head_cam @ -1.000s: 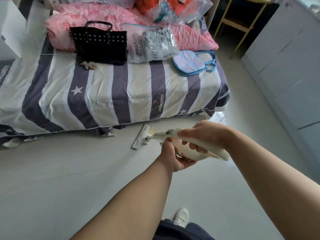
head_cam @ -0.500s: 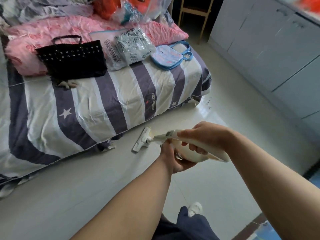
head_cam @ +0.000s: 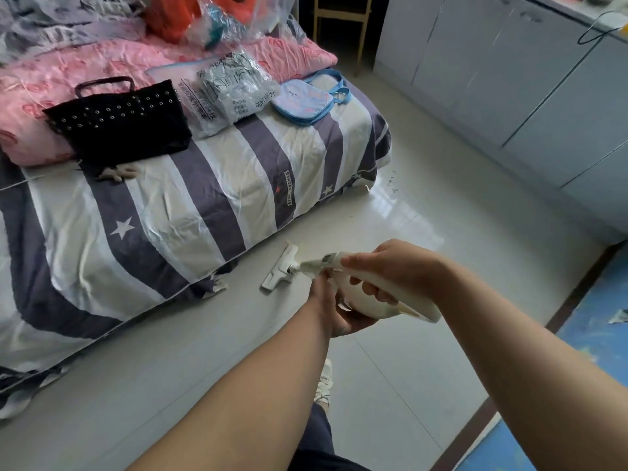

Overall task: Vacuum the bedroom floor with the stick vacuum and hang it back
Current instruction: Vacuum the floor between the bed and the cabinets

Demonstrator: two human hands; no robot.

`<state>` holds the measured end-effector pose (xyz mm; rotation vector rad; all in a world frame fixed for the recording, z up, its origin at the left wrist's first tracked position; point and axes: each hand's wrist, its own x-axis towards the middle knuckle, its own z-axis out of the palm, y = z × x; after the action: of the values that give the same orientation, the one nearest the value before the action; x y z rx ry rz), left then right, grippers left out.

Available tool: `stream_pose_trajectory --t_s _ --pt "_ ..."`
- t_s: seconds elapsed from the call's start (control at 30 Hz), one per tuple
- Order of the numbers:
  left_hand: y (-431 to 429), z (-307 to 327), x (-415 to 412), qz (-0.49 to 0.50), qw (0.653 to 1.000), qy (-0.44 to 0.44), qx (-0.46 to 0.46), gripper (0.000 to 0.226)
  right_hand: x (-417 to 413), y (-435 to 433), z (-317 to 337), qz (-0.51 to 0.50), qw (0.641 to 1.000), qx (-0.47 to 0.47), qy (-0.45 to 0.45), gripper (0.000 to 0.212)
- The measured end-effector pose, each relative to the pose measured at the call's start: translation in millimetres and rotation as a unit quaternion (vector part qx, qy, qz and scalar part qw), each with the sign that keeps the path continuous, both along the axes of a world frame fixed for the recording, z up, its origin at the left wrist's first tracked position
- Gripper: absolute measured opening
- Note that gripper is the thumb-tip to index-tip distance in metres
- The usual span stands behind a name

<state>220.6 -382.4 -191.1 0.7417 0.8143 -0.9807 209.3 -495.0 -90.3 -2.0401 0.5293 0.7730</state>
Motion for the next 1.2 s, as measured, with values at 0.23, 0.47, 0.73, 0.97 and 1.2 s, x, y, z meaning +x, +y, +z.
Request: stream_pose_trajectory --t_s 0.23,0.47,0.73,0.97,1.2 --pt "38 -11 -52 -0.041 0.999 -0.004 0.026 0.043 -63 37 -20 -0.078 0.996 0.045 -0.012 0.054" --pt "80 -2 -85 -0.073 0.995 0.048 0.037 0.054 -106 79 -26 -0.142 0.989 0.052 -0.007 0.054" --pt "132 4 -78 -0.123 0.989 0.083 0.025 0.056 -109 135 -18 -0.193 0.98 0.052 -0.007 0.052" --pt "204 17 -44 -0.193 0.978 0.081 0.021 0.054 -86 209 -12 -0.249 0.968 0.034 -0.002 0.056" --pt "264 19 -25 -0.248 0.965 0.081 0.03 0.048 -80 274 -17 -0.316 0.947 0.06 -0.004 0.058"
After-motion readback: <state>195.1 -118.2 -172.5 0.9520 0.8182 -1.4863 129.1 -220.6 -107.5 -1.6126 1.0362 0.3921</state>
